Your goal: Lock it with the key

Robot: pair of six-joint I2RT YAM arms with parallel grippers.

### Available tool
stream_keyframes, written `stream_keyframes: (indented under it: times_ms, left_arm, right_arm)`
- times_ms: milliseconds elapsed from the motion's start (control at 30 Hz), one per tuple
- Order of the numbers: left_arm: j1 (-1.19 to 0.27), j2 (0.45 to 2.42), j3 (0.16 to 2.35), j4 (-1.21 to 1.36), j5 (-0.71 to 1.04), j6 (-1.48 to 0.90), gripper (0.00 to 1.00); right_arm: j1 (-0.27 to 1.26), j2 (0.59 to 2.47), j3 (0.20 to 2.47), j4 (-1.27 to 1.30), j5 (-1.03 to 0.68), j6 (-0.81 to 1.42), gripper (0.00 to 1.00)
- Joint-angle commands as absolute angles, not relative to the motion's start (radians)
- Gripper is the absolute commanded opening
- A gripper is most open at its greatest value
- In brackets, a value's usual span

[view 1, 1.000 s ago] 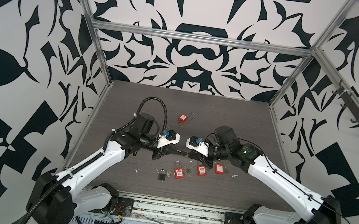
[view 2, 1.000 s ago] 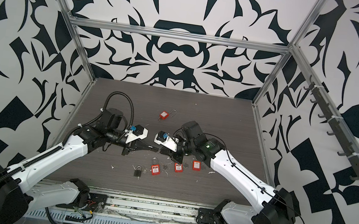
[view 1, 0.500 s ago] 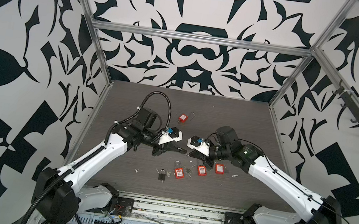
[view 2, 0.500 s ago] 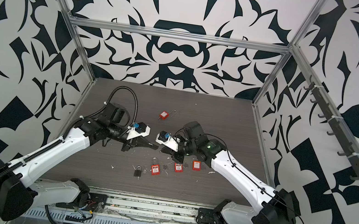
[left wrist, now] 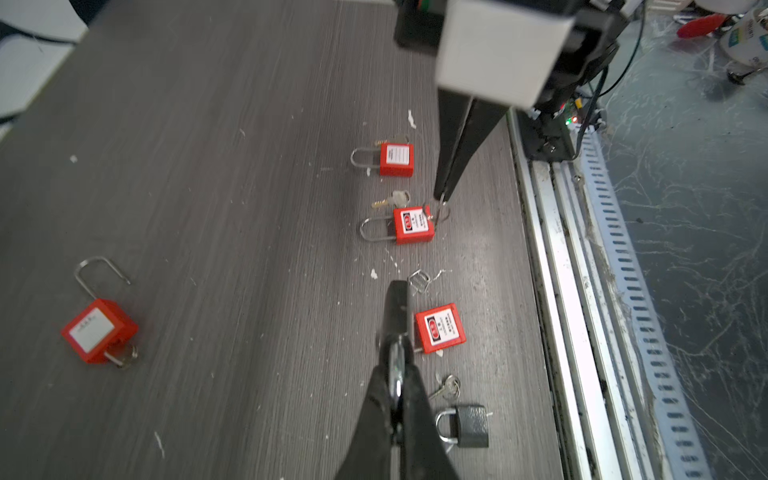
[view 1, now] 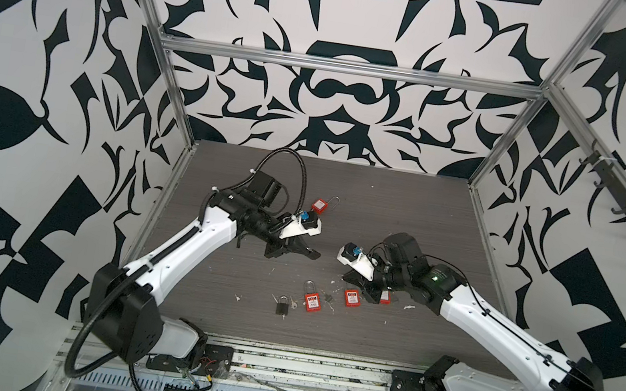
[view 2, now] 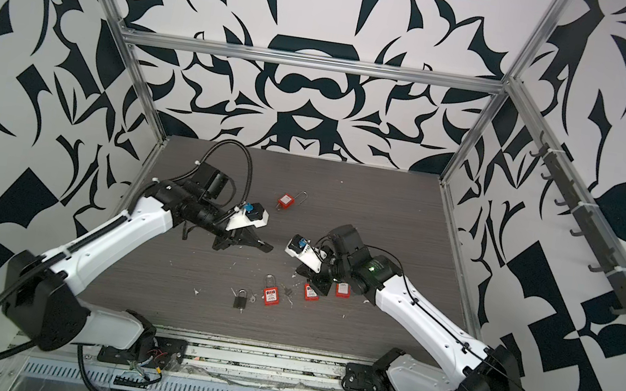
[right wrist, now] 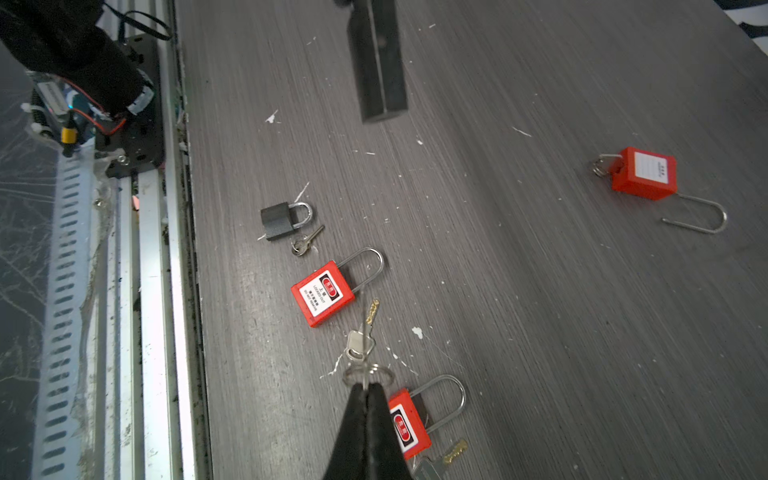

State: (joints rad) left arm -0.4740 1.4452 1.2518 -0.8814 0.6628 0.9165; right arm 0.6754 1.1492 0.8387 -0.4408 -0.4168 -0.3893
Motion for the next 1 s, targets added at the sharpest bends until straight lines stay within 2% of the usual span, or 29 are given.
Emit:
stream_keyframes:
  times_ms: [0, 167, 333, 967]
  left_arm:
    - [-0.468, 1.521, 1.332, -1.136, 0.539, 0.992, 0.0]
    - [-0.468, 1.611, 1.374, -1.218, 0.422, 1.0, 0.0]
    - [-0.468, 1.667, 1.368, -1.244, 0.384, 0.991, 0.0]
    - [-0.514, 1.891, 1.423, -1.261, 0.29, 0.956, 0.0]
  right_arm:
    - [0.673, 1.169, 0.848, -0.431, -0.315, -0.294, 0.0]
    - [0.672, 1.237, 0.895, -0.448, -0.223, -0.156, 0.0]
    - [0.675, 1.275, 0.893, -0.395, -0.22, -0.063, 0.0]
    - [0.764, 1.353, 0.905, -0.357, -0.164, 0.009, 0.0]
